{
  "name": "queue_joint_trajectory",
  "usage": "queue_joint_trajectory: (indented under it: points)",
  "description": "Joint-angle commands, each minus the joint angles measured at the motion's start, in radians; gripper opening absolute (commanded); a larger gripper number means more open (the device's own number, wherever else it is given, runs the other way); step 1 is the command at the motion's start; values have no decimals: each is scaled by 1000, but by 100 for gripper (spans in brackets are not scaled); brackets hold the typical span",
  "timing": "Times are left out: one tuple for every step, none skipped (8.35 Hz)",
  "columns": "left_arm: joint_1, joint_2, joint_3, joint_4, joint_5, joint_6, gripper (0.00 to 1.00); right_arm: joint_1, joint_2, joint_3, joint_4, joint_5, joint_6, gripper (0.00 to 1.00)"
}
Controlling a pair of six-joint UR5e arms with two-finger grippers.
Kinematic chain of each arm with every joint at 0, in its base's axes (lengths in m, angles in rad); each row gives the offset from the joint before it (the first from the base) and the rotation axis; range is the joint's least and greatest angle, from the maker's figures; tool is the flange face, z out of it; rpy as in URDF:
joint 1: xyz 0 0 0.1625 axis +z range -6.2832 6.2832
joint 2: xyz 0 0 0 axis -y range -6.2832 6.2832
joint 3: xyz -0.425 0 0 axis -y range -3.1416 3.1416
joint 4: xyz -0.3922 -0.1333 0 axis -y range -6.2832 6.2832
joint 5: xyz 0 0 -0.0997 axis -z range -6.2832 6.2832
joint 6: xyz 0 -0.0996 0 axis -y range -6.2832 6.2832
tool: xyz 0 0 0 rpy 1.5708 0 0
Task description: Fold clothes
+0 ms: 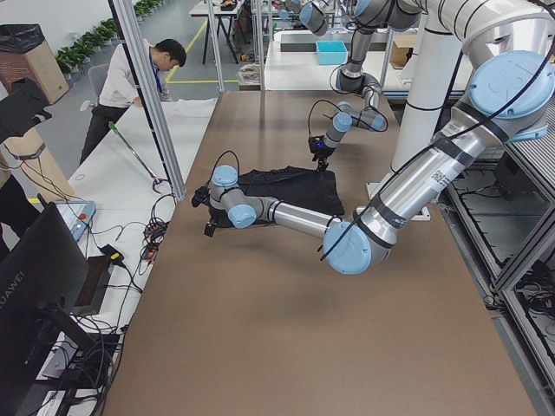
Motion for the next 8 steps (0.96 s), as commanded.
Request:
queue_joint_trajectory:
  points:
    - [5, 0, 0, 0, 0, 0, 100, 91, 64, -79, -1, 8, -78, 94]
    - [5, 0, 0, 0, 0, 0, 100, 110, 151, -171, 1, 8, -80, 94]
    - [5, 2, 0, 0, 0, 0, 100, 119, 214, -246, 1, 11, -80, 94]
    - [5, 2, 0, 0, 0, 0, 100, 127, 233, -282, 1, 29, -83, 94]
    - [5, 2, 0, 0, 0, 0, 100, 133, 233, -287, 2, 36, -96, 94]
    - [5, 2, 0, 0, 0, 0, 100, 135, 233, -303, 2, 36, -110, 94]
    - [5, 2, 0, 0, 0, 0, 100, 150, 233, -331, 17, 37, -124, 94]
    - [5, 2, 0, 0, 0, 0, 100, 167, 233, -343, 24, 39, -145, 94]
